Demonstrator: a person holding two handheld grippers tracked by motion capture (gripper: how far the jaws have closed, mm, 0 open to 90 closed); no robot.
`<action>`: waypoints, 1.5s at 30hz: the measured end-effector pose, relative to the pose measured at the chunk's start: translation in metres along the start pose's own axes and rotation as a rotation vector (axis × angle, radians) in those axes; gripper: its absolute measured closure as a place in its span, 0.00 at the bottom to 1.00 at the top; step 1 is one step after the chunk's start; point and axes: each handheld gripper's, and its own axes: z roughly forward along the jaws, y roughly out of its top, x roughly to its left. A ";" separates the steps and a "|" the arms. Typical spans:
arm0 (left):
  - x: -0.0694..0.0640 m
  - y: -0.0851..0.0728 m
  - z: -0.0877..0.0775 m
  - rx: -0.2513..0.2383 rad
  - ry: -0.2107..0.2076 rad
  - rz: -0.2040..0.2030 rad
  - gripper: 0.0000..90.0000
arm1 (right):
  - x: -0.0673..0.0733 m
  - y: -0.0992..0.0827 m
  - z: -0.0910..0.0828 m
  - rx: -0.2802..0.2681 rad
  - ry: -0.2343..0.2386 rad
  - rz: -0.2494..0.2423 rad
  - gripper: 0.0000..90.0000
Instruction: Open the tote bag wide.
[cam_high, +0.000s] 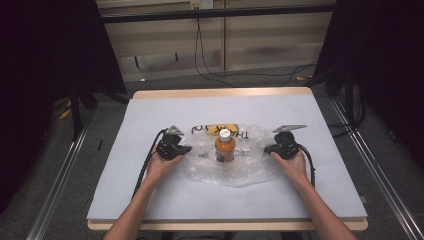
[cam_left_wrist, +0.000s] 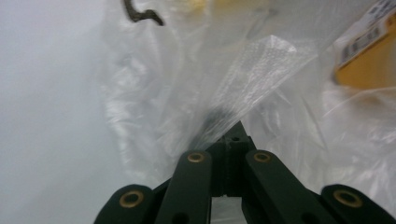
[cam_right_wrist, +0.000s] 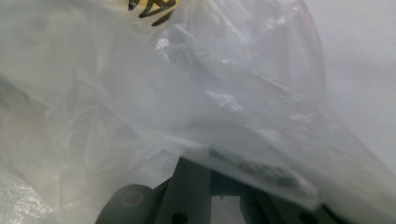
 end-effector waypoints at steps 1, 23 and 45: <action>0.000 -0.002 -0.002 -0.001 -0.008 0.004 1.00 | -0.001 -0.001 -0.002 0.004 0.002 0.001 1.00; -0.023 -0.002 -0.050 -0.121 -0.084 0.059 1.00 | 0.031 -0.013 -0.052 -0.084 0.080 -0.062 1.00; -0.051 -0.006 -0.103 -0.184 -0.140 0.123 1.00 | 0.068 0.002 -0.098 -0.160 0.145 -0.154 1.00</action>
